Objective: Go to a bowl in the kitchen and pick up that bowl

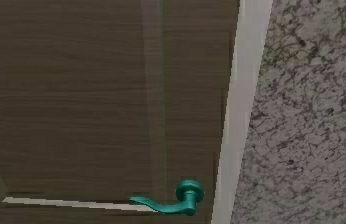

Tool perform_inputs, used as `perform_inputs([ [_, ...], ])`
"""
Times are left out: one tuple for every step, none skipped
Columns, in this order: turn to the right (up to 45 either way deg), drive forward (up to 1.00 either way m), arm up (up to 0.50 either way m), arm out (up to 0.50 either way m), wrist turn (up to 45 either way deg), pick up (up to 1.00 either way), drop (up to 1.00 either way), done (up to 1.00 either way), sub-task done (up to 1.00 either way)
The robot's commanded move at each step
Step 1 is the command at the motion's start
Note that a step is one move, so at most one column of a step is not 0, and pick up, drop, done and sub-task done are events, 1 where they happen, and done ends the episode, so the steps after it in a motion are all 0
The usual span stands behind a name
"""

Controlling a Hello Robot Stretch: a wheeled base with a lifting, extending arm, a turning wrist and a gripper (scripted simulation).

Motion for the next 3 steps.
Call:
perform_inputs([
  [0.0, 0.00, 0.50, 0.00, 0.0, 0.00, 0.00, 0.00, 0.00],
  [0.0, 0.00, 0.38, 0.00, 0.0, 0.00, 0.00, 0.00, 0.00],
  [0.0, 0.00, 0.00, 0.12, 0.0, 0.00, 0.00, 0.00, 0.00],
])
